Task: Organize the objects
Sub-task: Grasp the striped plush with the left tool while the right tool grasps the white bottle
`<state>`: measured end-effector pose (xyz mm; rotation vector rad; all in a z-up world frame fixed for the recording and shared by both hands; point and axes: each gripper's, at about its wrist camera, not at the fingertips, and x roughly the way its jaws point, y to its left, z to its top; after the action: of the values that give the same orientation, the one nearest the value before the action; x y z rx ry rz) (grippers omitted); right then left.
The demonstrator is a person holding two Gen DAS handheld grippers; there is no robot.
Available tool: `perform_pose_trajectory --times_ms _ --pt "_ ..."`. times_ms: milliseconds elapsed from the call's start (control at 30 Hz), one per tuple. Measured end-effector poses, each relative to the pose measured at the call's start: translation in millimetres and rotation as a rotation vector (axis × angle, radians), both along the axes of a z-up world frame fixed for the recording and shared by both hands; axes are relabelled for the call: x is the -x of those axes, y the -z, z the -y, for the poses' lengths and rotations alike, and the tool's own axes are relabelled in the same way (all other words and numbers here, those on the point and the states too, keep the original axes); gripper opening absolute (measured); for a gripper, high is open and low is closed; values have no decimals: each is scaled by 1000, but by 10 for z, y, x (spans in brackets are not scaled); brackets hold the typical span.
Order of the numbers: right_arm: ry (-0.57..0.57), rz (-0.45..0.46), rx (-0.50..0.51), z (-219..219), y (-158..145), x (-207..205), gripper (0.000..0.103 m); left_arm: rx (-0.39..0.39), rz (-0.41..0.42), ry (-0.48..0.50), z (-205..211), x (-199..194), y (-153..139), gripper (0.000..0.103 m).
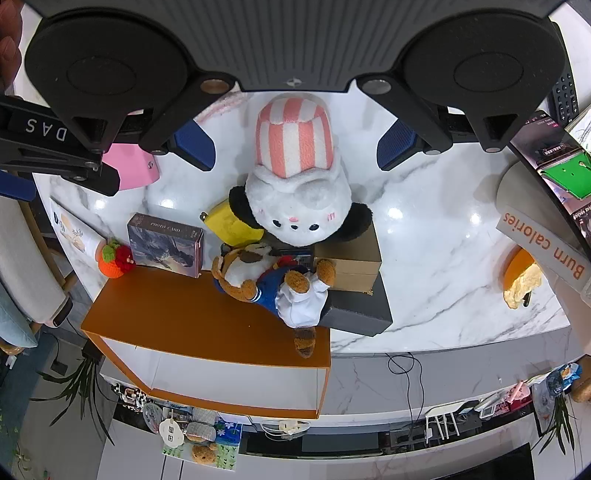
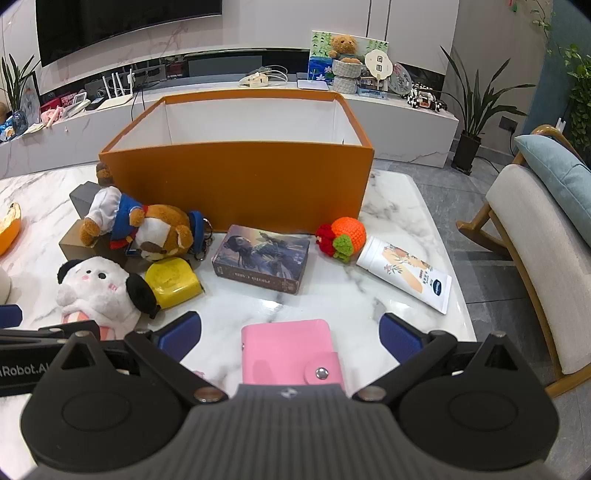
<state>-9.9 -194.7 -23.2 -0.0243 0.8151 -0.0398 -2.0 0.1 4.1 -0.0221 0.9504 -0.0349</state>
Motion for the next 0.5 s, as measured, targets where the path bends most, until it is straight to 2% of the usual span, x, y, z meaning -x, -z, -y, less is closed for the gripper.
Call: perform_pose_trajectory --times_ms 500 --pt "-26 10 3 83 -23 -69 102 3 -32 -15 -83 -52 98 103"
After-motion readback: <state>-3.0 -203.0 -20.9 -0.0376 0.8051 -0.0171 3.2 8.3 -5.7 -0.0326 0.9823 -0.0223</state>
